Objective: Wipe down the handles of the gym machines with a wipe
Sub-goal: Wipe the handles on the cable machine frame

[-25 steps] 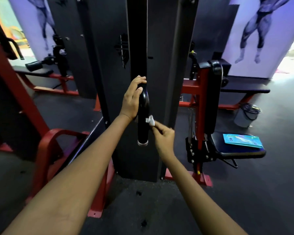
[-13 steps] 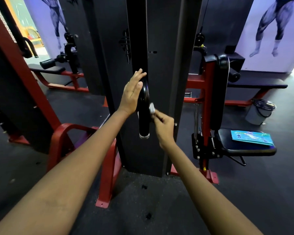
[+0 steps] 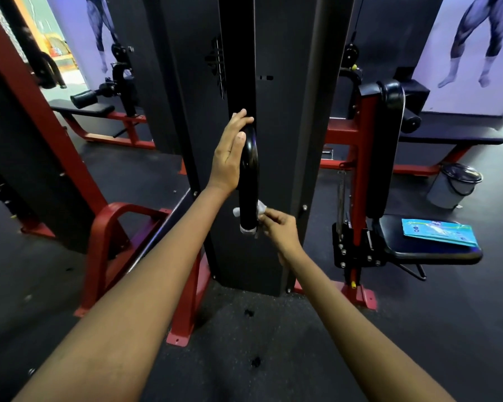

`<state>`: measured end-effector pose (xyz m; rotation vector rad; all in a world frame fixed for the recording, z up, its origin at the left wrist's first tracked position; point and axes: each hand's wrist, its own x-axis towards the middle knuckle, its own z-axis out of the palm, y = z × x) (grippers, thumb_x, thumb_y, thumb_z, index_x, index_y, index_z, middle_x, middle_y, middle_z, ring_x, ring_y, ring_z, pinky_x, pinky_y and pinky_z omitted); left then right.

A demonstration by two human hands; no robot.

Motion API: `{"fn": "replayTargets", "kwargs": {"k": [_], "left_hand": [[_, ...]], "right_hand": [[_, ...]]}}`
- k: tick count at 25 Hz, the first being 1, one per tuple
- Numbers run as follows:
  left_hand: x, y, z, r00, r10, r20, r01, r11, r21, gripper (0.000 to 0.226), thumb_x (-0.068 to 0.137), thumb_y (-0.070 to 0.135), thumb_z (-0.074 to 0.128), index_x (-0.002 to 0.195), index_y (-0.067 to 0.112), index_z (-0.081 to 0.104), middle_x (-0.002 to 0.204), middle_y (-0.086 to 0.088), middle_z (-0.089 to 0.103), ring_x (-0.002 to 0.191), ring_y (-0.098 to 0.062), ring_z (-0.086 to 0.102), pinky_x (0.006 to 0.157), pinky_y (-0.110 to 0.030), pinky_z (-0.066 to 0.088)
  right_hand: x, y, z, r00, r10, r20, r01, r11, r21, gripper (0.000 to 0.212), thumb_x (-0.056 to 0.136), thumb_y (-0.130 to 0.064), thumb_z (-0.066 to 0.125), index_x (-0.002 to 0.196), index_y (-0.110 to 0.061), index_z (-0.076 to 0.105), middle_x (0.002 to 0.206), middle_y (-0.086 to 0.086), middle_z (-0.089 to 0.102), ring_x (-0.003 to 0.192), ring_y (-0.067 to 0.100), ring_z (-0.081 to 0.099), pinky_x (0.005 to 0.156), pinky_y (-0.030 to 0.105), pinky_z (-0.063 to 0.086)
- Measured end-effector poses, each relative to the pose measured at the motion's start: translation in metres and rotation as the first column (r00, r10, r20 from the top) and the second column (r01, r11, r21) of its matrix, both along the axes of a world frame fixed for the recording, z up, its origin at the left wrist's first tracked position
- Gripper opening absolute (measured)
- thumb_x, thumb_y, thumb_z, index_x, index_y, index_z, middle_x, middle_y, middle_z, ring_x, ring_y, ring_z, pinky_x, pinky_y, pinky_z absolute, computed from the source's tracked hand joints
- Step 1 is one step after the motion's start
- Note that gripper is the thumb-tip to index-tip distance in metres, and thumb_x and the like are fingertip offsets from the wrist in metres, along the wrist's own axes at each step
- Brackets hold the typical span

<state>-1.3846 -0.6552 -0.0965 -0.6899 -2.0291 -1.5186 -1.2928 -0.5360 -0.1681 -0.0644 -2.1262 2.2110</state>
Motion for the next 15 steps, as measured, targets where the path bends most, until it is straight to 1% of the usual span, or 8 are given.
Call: {"fn": "replayTargets", "kwargs": {"k": [3,5,7,9,10,11,13,15], "left_hand": [[0.004,-0.001,0.0,0.998,0.064,-0.011,-0.064,0.998,0.008,0.042,0.097,0.033,0.033,0.134,0.018,0.044,0.148,-0.006,0.035,0.141,-0.017,0.027,0.114,-0.018,0.02],[0.013,0.002,-0.002,0.988,0.155,0.023,-0.156,0.982,0.108,0.041,0.093,0.041,0.037,0.132,0.032,0.036,0.146,-0.003,0.033,0.137,-0.019,0.032,0.113,-0.025,0.027],[0.026,0.006,-0.011,0.966,0.236,0.102,-0.253,0.943,0.217,0.047,0.09,0.046,0.041,0.134,0.031,0.031,0.146,-0.001,0.029,0.133,-0.019,0.036,0.105,-0.018,0.035],[0.043,0.012,-0.033,0.927,0.316,0.2,-0.362,0.893,0.267,0.055,0.087,0.053,0.041,0.135,0.029,0.028,0.147,-0.007,0.031,0.128,-0.019,0.042,0.096,-0.01,0.037],[0.053,0.017,-0.046,0.91,0.348,0.225,-0.401,0.875,0.27,0.06,0.084,0.056,0.042,0.135,0.028,0.027,0.146,-0.006,0.032,0.126,-0.019,0.044,0.095,-0.01,0.038],[0.062,0.023,-0.058,0.896,0.373,0.241,-0.43,0.865,0.259,0.064,0.082,0.055,0.047,0.135,0.025,0.028,0.144,-0.003,0.034,0.125,-0.019,0.046,0.097,-0.015,0.039],[0.072,0.037,-0.076,0.873,0.408,0.268,-0.459,0.873,0.167,0.071,0.08,0.041,0.066,0.136,0.017,0.03,0.136,0.0,0.042,0.121,-0.02,0.049,0.1,-0.027,0.042],[0.072,0.051,-0.088,0.821,0.487,0.297,-0.523,0.851,0.05,0.069,0.08,0.019,0.074,0.134,0.007,0.034,0.128,-0.01,0.054,0.116,-0.025,0.055,0.096,-0.033,0.046]], "right_hand": [[-0.004,0.009,0.017,0.999,0.021,-0.03,-0.022,0.999,-0.046,0.022,0.089,0.003,0.053,0.103,-0.005,0.068,0.087,-0.002,0.068,0.08,0.004,0.063,0.067,0.015,0.049],[-0.018,0.021,0.047,0.99,0.003,-0.138,-0.022,0.99,-0.138,0.022,0.087,0.006,0.054,0.104,0.0,0.066,0.086,0.0,0.067,0.08,0.005,0.063,0.072,0.018,0.051],[-0.033,0.029,0.077,0.964,-0.05,-0.262,-0.008,0.977,-0.214,0.022,0.087,0.004,0.057,0.106,-0.001,0.066,0.088,-0.001,0.068,0.083,0.005,0.064,0.076,0.02,0.052],[-0.055,0.03,0.096,0.943,-0.082,-0.323,0.005,0.972,-0.234,0.022,0.086,0.0,0.06,0.107,-0.002,0.066,0.093,0.001,0.069,0.086,0.005,0.065,0.077,0.018,0.051],[-0.065,0.027,0.102,0.937,-0.078,-0.34,0.002,0.976,-0.218,0.021,0.086,-0.004,0.062,0.107,-0.002,0.067,0.096,0.003,0.069,0.089,0.007,0.065,0.079,0.02,0.051],[-0.074,0.023,0.104,0.934,-0.051,-0.354,-0.017,0.982,-0.186,0.022,0.086,-0.007,0.064,0.107,-0.002,0.068,0.099,0.005,0.07,0.092,0.01,0.066,0.083,0.025,0.052],[-0.08,0.013,0.106,0.915,0.012,-0.404,-0.044,0.997,-0.069,0.022,0.085,-0.012,0.067,0.105,-0.005,0.07,0.101,0.007,0.069,0.093,0.014,0.066,0.087,0.033,0.053],[-0.07,0.01,0.098,0.874,0.057,-0.483,-0.05,0.998,0.026,0.017,0.083,-0.008,0.067,0.1,-0.005,0.072,0.099,0.007,0.068,0.089,0.011,0.064,0.081,0.025,0.052]]}}
